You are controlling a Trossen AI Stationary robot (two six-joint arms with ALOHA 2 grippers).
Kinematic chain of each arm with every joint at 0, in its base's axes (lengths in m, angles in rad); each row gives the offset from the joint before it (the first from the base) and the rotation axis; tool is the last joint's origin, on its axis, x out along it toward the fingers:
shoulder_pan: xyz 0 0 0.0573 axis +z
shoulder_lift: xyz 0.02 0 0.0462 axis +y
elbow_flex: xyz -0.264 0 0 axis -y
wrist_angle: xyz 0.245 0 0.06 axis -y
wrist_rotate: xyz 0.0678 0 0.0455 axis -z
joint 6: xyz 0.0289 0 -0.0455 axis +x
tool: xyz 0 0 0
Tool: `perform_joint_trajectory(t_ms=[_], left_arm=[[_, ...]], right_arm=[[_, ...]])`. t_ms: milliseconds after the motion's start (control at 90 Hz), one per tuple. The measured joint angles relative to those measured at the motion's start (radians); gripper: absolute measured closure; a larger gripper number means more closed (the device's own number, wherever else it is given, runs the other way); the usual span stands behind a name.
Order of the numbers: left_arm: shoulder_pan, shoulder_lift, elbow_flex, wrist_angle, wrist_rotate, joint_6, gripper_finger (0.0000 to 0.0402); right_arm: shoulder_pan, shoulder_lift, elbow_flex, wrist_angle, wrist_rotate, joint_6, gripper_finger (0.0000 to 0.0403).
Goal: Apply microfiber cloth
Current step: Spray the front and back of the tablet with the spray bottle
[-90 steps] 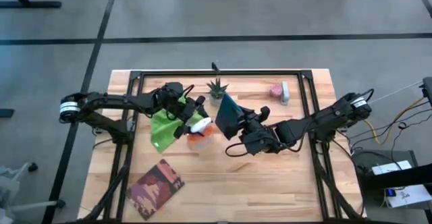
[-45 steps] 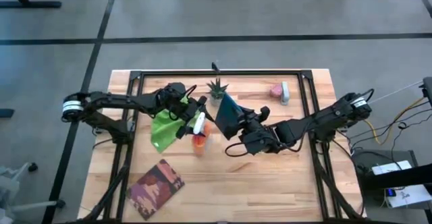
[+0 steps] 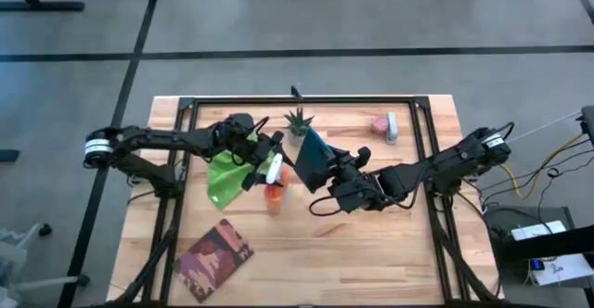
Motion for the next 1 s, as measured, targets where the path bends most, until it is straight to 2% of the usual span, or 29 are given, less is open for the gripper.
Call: perform_joint_trajectory(t_ms=[322, 656, 856, 1000], left_arm=[[-0.011, -0.019, 0.0, -0.049, -0.007, -0.039, 0.0054], [-0.056, -0.038, 0.0, -0.088, -0.01, -0.044, 0.0051], [-0.056, -0.1, 0.0, -0.147, -0.135, -0.041, 0.0051], [-0.062, -0.12, 0.0, -0.162, -0.158, -0.057, 0.0051]], right_arm=[[-0.034, 0.031, -0.001, 0.0, -0.025, -0.072, 0.039], [-0.075, 0.067, 0.005, 0.065, -0.058, -0.187, 0.039], [-0.092, 0.085, 0.013, 0.061, -0.064, -0.194, 0.039], [-0.107, 0.084, 0.013, 0.072, -0.064, -0.204, 0.039]])
